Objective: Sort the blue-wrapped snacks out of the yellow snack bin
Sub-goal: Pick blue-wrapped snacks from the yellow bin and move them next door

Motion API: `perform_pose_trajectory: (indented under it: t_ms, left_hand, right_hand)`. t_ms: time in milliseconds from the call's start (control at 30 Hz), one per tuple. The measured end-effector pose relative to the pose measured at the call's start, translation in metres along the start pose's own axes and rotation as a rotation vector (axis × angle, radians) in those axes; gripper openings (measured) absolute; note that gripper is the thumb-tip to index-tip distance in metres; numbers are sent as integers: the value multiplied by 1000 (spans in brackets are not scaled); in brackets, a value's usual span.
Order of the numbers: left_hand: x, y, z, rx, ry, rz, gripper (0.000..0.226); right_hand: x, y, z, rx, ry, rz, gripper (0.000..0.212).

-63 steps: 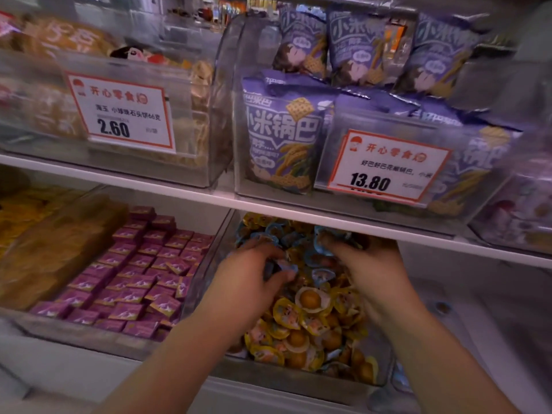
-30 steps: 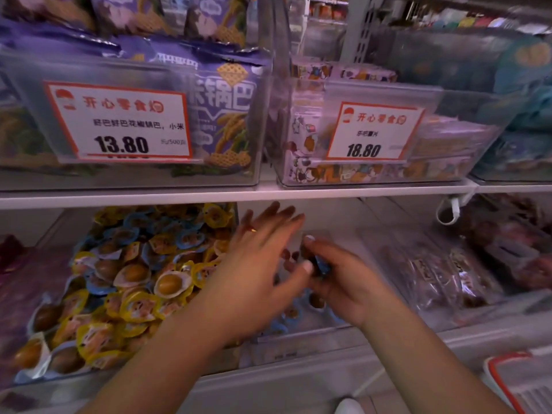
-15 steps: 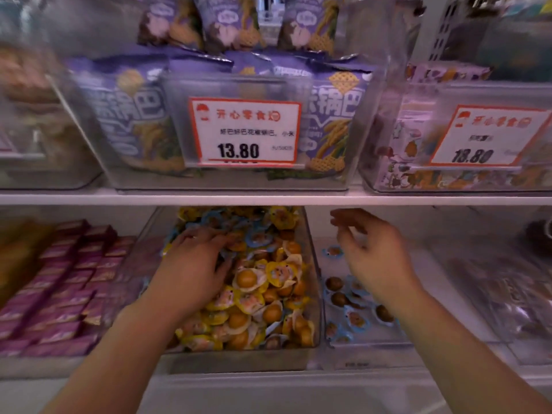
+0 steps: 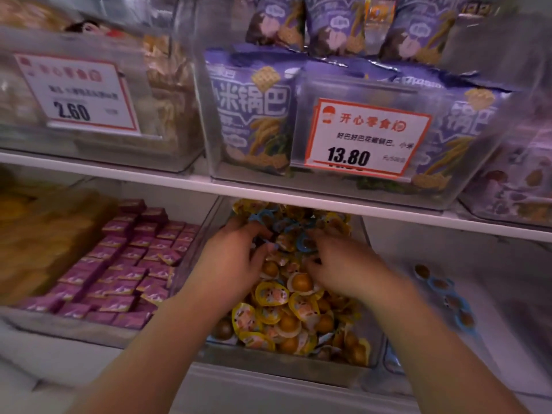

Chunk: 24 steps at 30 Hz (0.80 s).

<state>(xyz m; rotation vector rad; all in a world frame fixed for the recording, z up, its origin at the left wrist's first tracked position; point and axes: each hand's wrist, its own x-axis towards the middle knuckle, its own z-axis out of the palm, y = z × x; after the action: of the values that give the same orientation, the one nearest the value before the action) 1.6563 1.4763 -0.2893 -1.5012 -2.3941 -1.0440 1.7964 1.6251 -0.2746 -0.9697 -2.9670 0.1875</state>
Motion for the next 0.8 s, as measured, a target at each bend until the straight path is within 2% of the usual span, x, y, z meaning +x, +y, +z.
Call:
perform_pose_trajectory:
  t_ms: [100,200,300,400,533,667,800]
  left_hand:
    - [-5,-6,5,90,-33,39,25]
    - [-6,-11,6,124,-41,67,27]
    - [-3,-14,6,79,8,48,24]
    - [2,-13,10,64,84,-1,17]
    - [16,-16,19,181,-15,8,22]
    - [30,-18,21,209,-162,73,28]
    - [34,-14,16,134,-123,64,20]
  right_hand:
    - [17,0,7,-84,-99,13,72]
    - [26,-1,9,-30,-92,8,65]
    - [27,-2,7,58,21,-24,42]
    - [22,-5,5,153,83,-24,29]
    - [10,-6,-1,333,312,6,11]
    - [-3,-6,-7,458,471,29,8]
    - [-19,-4,-9,562,501,-6,5]
